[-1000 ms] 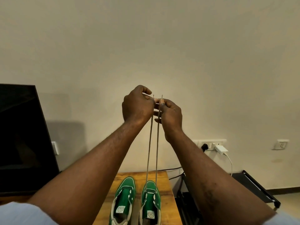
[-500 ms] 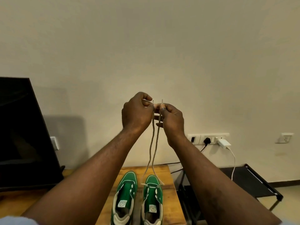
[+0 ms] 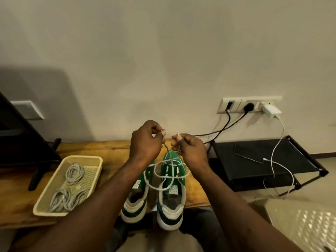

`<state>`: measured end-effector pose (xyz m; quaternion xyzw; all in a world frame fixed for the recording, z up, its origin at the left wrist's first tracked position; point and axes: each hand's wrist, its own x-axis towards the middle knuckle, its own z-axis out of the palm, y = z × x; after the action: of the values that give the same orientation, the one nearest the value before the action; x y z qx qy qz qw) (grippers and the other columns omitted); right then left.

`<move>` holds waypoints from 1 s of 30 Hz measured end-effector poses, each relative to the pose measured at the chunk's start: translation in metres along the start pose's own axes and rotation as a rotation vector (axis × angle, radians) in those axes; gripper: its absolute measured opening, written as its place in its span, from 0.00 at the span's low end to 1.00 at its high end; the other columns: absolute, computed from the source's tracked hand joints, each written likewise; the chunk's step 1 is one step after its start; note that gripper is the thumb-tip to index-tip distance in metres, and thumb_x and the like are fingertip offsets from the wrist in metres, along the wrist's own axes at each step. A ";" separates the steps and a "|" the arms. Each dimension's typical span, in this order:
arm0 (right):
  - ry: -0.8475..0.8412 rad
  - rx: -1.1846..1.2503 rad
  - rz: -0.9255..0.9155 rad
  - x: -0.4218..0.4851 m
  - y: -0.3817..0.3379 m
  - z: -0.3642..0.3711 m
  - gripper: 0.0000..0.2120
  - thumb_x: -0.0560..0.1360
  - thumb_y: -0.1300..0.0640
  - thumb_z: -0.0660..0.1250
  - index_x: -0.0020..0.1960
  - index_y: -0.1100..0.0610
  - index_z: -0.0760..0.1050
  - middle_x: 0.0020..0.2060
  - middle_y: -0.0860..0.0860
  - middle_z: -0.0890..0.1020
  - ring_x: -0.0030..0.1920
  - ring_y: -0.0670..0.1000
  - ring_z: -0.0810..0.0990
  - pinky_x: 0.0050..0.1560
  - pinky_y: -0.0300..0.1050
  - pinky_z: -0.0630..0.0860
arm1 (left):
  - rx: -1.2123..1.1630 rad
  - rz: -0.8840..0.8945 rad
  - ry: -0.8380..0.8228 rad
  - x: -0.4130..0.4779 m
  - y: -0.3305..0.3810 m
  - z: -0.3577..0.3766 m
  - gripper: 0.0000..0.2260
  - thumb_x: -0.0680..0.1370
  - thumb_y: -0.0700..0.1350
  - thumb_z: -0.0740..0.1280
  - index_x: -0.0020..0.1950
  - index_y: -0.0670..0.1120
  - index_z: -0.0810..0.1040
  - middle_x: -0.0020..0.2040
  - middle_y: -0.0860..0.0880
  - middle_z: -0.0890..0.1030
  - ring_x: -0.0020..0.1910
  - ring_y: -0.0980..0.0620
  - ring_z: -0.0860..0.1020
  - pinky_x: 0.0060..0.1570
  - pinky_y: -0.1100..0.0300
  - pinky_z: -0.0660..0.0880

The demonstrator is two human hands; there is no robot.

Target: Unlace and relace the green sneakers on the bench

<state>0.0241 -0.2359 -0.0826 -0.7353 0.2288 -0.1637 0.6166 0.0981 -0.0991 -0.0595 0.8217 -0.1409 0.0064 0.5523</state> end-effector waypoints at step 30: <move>-0.942 -0.753 0.177 0.031 0.042 -0.019 0.04 0.79 0.57 0.72 0.49 0.52 0.86 0.46 0.54 0.87 0.44 0.47 0.80 0.50 0.48 0.77 | 1.044 0.063 -1.060 -0.023 -0.042 0.021 0.17 0.69 0.63 0.80 0.38 0.52 0.79 0.38 0.53 0.80 0.38 0.53 0.79 0.40 0.54 0.79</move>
<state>0.0342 -0.2739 -0.1212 -0.8744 0.0337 0.3232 0.3603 0.0827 -0.0981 -0.1092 0.8655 -0.3906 -0.3090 -0.0525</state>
